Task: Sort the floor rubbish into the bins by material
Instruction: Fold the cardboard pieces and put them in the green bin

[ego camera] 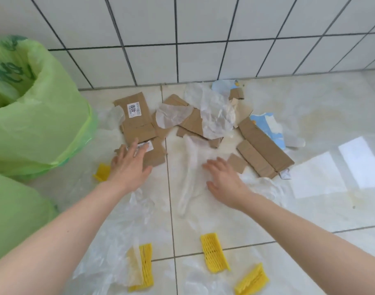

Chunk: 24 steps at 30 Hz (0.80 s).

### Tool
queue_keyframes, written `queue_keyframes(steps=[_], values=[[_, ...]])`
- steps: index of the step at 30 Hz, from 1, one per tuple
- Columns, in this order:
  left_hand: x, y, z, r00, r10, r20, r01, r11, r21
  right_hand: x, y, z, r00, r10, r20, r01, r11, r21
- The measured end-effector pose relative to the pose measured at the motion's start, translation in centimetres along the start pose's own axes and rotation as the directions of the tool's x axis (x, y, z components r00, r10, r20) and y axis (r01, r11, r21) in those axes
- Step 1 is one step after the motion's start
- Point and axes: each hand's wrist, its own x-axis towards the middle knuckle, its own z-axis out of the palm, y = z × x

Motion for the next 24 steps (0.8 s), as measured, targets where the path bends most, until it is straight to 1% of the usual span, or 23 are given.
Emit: queue_keyframes(steps=[4, 5, 7, 8, 9, 10, 12, 13, 14, 15, 16, 17, 18, 21, 23, 24], values=[[1.1, -0.8, 0.8, 0.995, 0.041, 0.089, -0.049, 0.996, 0.080, -2.5, -2.1, 1.7, 0.974, -0.227, 0.027, 0.224, 0.971, 0.089], [1.1, -0.7, 1.0, 0.992, 0.039, 0.116, -0.048, 0.996, 0.079, -3.1, -2.4, 1.8, 0.964, -0.260, 0.046, 0.253, 0.959, 0.130], [0.5, -0.3, 1.4, 0.989, 0.039, 0.145, -0.050, 0.996, 0.070, -4.1, -2.5, 1.3, 0.957, -0.280, 0.074, 0.258, 0.942, 0.216], [0.0, -0.1, 1.7, 0.988, 0.048, 0.145, -0.059, 0.995, 0.077, -4.4, -2.4, 0.6, 0.962, -0.267, 0.051, 0.248, 0.939, 0.239], [-0.5, 0.0, 2.0, 0.988, 0.058, 0.143, -0.071, 0.993, 0.089, -4.4, -2.1, -0.1, 0.970, -0.242, -0.012, 0.237, 0.940, 0.247], [-1.1, 0.1, 2.4, 0.988, 0.069, 0.142, -0.084, 0.991, 0.102, -4.2, -1.4, -0.7, 0.973, -0.207, -0.105, 0.226, 0.946, 0.231], [-2.0, 0.0, 3.1, 0.986, 0.093, 0.139, -0.111, 0.985, 0.131, -3.5, 0.9, -1.5, 0.962, -0.085, -0.261, 0.126, 0.982, 0.144], [-2.5, 0.0, 3.4, 0.985, 0.104, 0.140, -0.123, 0.983, 0.138, -3.2, 2.2, -1.7, 0.956, -0.021, -0.294, 0.044, 0.996, 0.073], [-3.0, 0.1, 3.7, 0.983, 0.112, 0.142, -0.132, 0.981, 0.139, -3.1, 3.4, -1.8, 0.956, 0.045, -0.288, -0.044, 0.999, 0.010], [-3.6, 0.1, 4.0, 0.982, 0.120, 0.145, -0.140, 0.981, 0.135, -3.2, 4.4, -1.7, 0.959, 0.120, -0.255, -0.130, 0.991, -0.022], [-4.2, 0.2, 4.3, 0.981, 0.130, 0.144, -0.149, 0.980, 0.129, -3.6, 4.9, -1.2, 0.958, 0.179, -0.222, -0.190, 0.981, -0.031], [-4.8, 0.3, 4.6, 0.980, 0.141, 0.144, -0.159, 0.979, 0.125, -4.3, 5.1, -0.6, 0.960, 0.200, -0.196, -0.212, 0.976, -0.040], [-5.4, 0.4, 4.9, 0.978, 0.156, 0.141, -0.173, 0.977, 0.124, -5.3, 5.0, 0.3, 0.967, 0.179, -0.180, -0.192, 0.980, -0.058], [-7.5, 0.8, 5.6, 0.972, 0.183, 0.148, -0.203, 0.970, 0.134, -9.3, 2.3, 3.5, 0.992, 0.023, -0.124, -0.040, 0.989, -0.143], [-9.0, 1.2, 6.2, 0.970, 0.185, 0.159, -0.207, 0.969, 0.134, -11.5, 0.1, 4.5, 0.988, -0.101, -0.117, 0.080, 0.981, -0.174], [-9.8, 1.5, 6.5, 0.971, 0.192, 0.141, -0.212, 0.967, 0.141, -12.0, -0.7, 4.4, 0.981, -0.152, -0.121, 0.131, 0.977, -0.166]])
